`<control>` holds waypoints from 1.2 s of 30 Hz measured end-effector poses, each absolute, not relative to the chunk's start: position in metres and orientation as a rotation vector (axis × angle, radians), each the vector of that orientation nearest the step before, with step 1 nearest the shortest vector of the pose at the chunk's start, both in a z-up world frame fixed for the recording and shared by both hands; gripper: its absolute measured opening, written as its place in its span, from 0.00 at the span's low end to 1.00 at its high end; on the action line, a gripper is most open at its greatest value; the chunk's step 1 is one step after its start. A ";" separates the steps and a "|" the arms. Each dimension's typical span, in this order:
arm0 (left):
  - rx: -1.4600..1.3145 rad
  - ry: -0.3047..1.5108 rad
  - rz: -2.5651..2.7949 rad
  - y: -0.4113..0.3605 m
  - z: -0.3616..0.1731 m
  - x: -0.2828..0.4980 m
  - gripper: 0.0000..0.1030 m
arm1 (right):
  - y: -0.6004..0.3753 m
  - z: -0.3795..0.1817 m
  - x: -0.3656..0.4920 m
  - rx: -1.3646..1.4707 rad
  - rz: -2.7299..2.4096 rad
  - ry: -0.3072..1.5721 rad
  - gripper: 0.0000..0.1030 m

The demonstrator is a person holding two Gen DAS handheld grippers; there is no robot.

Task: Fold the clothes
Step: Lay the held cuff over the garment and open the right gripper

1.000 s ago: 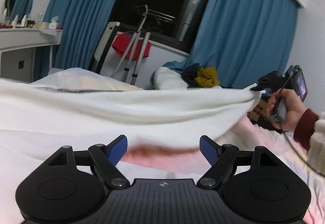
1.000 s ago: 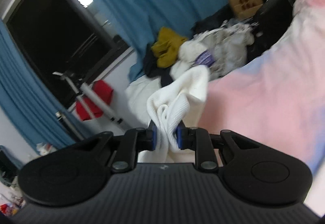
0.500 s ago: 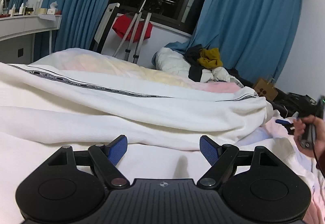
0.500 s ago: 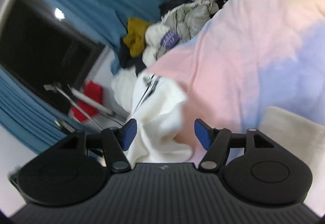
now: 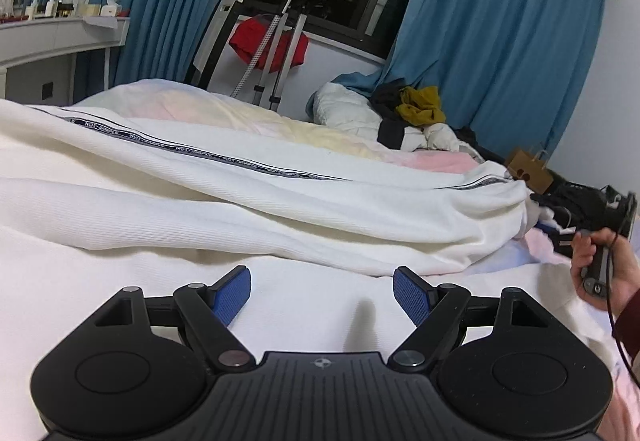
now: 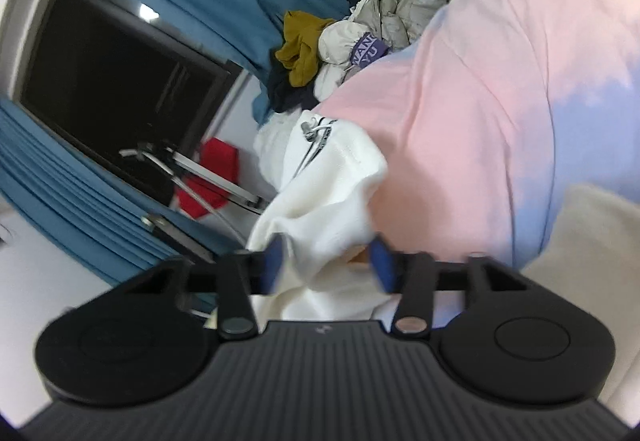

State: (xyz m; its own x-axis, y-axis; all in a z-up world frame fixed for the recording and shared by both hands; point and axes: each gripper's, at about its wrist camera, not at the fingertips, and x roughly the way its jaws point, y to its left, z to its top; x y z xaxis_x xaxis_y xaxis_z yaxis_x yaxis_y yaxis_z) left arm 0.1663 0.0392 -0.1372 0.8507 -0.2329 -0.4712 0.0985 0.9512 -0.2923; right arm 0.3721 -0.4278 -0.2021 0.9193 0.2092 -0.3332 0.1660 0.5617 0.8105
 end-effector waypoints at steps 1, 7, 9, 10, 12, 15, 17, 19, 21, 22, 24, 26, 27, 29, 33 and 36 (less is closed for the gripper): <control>-0.266 0.527 -0.173 0.039 -0.137 0.166 0.78 | -0.430 -0.204 0.373 1.008 0.012 0.413 0.26; -0.293 0.507 -0.150 0.041 -0.131 0.163 0.78 | -0.445 -0.181 0.361 0.982 -0.046 0.289 0.12; -0.312 0.503 -0.154 0.042 -0.127 0.163 0.78 | -0.454 -0.168 0.355 0.997 -0.026 0.226 0.12; -0.316 0.497 -0.161 0.043 -0.126 0.163 0.78 | -0.458 -0.164 0.353 1.003 -0.019 0.205 0.12; -0.320 0.486 -0.173 0.043 -0.123 0.161 0.78 | -0.460 -0.161 0.355 0.973 -0.056 0.205 0.12; -0.310 0.488 -0.172 0.043 -0.122 0.161 0.78 | -0.468 -0.180 0.362 0.977 -0.169 0.299 0.12; -0.312 0.495 -0.171 0.043 -0.122 0.162 0.78 | -0.476 -0.203 0.366 1.013 -0.242 0.399 0.12; -0.318 0.497 -0.172 0.043 -0.122 0.161 0.78 | -0.482 -0.216 0.363 1.036 -0.269 0.447 0.11; -0.328 0.494 -0.174 0.044 -0.120 0.161 0.78 | -0.485 -0.209 0.355 1.050 -0.248 0.414 0.11; -0.333 0.491 -0.175 0.045 -0.118 0.161 0.78 | -0.485 -0.201 0.351 1.039 -0.237 0.395 0.11; -0.340 0.481 -0.176 0.046 -0.116 0.160 0.78 | -0.485 -0.184 0.344 1.018 -0.214 0.355 0.11; -0.344 0.481 -0.176 0.048 -0.114 0.159 0.78 | -0.483 -0.176 0.341 0.993 -0.218 0.354 0.11; -0.346 0.483 -0.177 0.049 -0.113 0.158 0.78 | -0.481 -0.179 0.341 0.955 -0.237 0.382 0.11; -0.342 0.489 -0.174 0.049 -0.111 0.158 0.78 | -0.478 -0.191 0.340 0.878 -0.266 0.445 0.11; -0.333 0.509 -0.166 0.048 -0.107 0.157 0.78 | -0.474 -0.223 0.341 0.795 -0.247 0.515 0.12; -0.319 0.516 -0.158 0.048 -0.103 0.154 0.78 | -0.468 -0.209 0.338 0.730 -0.226 0.518 0.14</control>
